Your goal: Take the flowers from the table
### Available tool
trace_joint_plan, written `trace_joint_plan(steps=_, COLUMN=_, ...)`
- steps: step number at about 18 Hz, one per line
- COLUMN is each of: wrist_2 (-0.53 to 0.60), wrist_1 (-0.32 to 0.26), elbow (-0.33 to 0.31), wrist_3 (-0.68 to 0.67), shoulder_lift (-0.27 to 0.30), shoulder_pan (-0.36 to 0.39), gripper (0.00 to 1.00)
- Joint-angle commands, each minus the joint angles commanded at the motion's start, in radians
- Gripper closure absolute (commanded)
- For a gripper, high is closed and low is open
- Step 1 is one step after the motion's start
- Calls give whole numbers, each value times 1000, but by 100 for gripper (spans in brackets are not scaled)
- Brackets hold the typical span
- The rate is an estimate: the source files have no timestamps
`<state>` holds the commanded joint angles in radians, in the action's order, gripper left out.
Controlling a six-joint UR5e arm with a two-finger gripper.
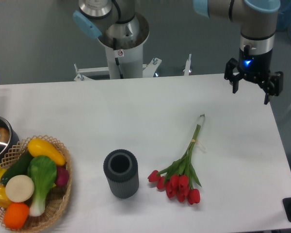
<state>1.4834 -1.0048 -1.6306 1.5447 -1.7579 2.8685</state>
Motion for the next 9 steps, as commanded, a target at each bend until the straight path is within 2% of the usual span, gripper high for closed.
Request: trace_joint_plan(steps=9, wrist_2=-15, wrist_1=18, elbow=-20, wrist_3=-8, shoulder_lift=-3, shoulder_pan=-9, gripper=0)
